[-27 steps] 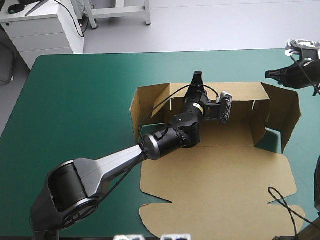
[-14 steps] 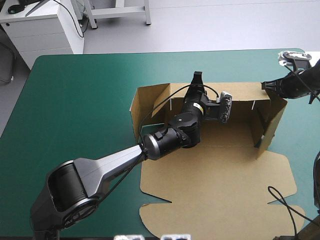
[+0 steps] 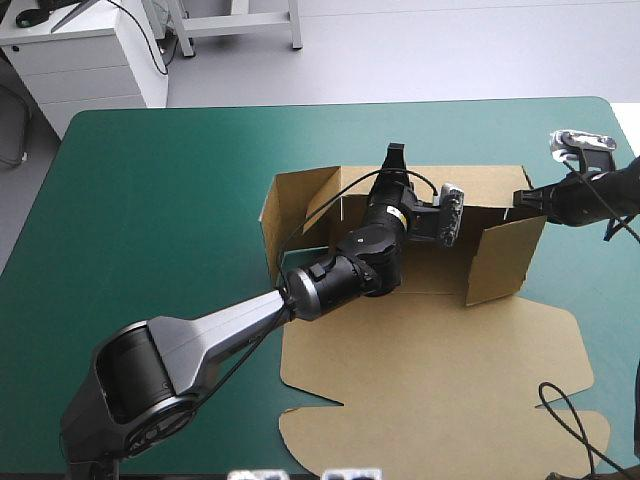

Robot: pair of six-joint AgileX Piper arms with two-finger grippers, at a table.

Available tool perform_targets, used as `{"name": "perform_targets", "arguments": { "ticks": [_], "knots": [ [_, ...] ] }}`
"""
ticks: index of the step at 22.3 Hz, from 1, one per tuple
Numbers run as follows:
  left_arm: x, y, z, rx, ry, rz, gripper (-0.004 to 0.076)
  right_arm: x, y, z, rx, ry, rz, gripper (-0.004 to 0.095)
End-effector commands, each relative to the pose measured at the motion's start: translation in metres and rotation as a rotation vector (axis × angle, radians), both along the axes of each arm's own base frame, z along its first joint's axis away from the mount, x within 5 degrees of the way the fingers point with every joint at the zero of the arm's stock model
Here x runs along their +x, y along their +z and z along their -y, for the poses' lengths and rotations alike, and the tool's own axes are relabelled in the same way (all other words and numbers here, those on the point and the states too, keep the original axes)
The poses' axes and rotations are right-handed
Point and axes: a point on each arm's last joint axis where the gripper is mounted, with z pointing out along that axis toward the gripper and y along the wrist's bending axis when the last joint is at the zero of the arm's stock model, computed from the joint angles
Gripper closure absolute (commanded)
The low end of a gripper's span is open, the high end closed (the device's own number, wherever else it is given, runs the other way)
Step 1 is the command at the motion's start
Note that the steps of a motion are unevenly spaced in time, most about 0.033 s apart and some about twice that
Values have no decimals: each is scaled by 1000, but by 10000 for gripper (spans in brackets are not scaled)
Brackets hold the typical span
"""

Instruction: Fold the box

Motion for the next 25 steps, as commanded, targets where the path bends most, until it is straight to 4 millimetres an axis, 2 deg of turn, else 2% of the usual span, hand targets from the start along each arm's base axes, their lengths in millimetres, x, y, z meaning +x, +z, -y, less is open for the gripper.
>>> {"name": "perform_targets", "arguments": {
  "ticks": [1, 7, 11, 17, 21, 25],
  "knots": [
    [-8, 30, -5, -80, -12, 35, 731, -13, 26, -6, 6, 21, 116, 926],
    [-8, 30, -5, -80, -12, 35, 731, -32, 47, -12, -1, 41, 156, 926],
    [-8, 30, -5, -80, -12, 34, 731, -43, 52, -15, -25, 70, 162, 926],
    [-8, 30, -5, -83, -10, 28, 731, -56, 31, -17, -57, 103, 149, 925],
    [-8, 30, -5, -84, -10, 28, 731, -58, 27, -18, -55, 118, 124, 914],
    [-8, 30, -5, -96, -2, 24, 731, -61, 26, -19, -73, 175, 112, 813]
  ]
}}
